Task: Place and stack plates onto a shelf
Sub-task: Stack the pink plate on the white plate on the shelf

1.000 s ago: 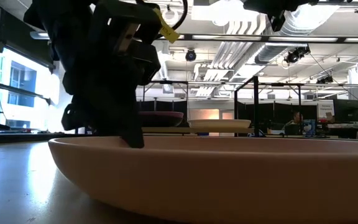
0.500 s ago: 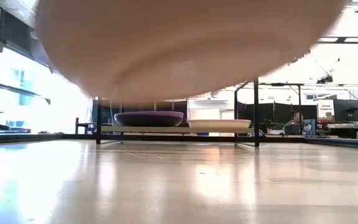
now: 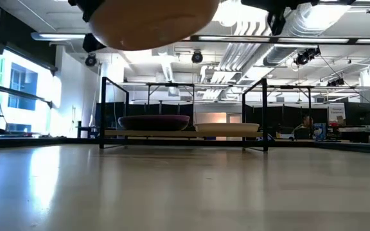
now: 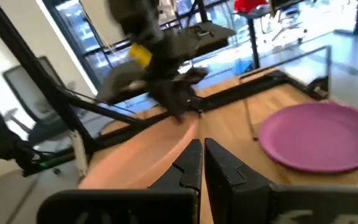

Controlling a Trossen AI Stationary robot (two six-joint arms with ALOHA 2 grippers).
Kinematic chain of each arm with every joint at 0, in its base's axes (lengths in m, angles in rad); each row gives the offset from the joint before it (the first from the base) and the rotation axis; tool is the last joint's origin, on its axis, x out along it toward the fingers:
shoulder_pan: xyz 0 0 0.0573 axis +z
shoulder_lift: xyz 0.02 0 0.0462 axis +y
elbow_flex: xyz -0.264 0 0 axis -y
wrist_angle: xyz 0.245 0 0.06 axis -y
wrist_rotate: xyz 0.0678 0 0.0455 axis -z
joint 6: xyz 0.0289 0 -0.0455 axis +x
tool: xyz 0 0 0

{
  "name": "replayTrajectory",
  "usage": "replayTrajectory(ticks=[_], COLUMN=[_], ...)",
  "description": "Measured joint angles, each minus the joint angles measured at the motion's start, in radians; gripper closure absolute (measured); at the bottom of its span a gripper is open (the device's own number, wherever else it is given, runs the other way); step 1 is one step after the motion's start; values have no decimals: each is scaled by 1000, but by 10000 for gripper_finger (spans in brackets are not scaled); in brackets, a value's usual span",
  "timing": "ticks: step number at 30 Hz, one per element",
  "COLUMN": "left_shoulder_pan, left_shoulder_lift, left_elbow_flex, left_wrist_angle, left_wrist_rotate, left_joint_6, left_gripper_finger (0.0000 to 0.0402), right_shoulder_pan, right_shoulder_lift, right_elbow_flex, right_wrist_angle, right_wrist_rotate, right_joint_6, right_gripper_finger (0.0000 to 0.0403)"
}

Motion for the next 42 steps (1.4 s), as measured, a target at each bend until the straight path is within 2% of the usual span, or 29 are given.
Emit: replayTrajectory(ticks=[6, 9, 15, 19, 26, 30, 35, 38, 42], left_shoulder_pan=[128, 178, 260, 294, 321, 328, 349, 364, 368], left_shoulder_lift=[-81, -99, -107, -98, -55, -25, 3, 11, 8], left_elbow_flex=[0, 0, 0, 0, 0, 0, 0, 0, 0], left_wrist_angle=[-79, -117, -134, -119, -32, -31, -29, -30, -38], left_wrist_rotate=[1, 17, 60, 64, 62, 63, 79, 112, 130], left_joint_6=[123, 195, 296, 301, 238, 199, 123, 115, 100], left_gripper_finger=[401, 401, 401, 401, 402, 402, 402, 401, 401], right_shoulder_pan=[43, 58, 60, 50, 41, 37, 2, -31, -91], right_shoulder_lift=[144, 198, 229, 229, 241, 262, 353, 406, 449], right_elbow_flex=[0, -1, -1, -1, 2, 106, 320, 406, 438], right_wrist_angle=[208, 283, 367, 365, 348, 165, -265, -405, -433], right_wrist_rotate=[-2, 35, 99, 118, 143, 143, 168, 155, 0], right_joint_6=[10, 25, 27, 20, 163, 161, 158, 139, 205], right_gripper_finger=[403, 403, 403, 403, 403, 403, 390, 353, 274])
